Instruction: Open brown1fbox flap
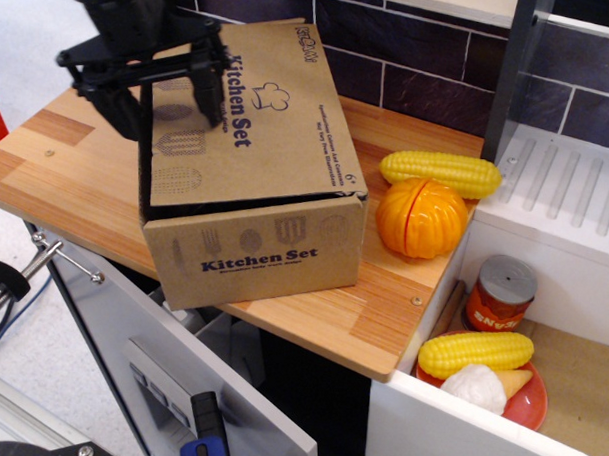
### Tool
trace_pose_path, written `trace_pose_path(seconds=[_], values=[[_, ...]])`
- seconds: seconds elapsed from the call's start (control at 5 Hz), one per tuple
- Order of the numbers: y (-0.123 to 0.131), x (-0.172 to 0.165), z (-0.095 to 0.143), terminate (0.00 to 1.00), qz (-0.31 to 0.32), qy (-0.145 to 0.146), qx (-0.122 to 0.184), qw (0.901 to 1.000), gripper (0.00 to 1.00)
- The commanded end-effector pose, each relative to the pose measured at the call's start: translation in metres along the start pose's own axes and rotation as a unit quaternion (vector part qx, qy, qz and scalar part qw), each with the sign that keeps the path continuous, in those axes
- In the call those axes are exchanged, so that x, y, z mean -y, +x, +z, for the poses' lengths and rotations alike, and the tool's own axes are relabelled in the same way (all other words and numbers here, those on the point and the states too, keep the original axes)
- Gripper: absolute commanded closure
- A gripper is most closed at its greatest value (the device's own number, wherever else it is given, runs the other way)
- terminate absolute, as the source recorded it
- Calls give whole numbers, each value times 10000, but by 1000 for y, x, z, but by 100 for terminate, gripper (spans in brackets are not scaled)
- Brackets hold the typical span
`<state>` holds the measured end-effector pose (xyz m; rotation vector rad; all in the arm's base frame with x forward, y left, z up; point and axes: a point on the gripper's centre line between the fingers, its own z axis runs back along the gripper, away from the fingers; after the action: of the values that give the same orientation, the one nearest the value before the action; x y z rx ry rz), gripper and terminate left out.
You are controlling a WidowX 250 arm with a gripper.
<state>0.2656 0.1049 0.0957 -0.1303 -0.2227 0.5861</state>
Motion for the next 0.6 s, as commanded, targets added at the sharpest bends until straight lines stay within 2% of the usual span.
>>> trace_pose_path(seconds=[0.0, 0.4], values=[[11, 23, 10, 0, -40, -36, 30, 10000, 0], [16, 45, 31, 0, -248, 309, -10, 9992, 0]])
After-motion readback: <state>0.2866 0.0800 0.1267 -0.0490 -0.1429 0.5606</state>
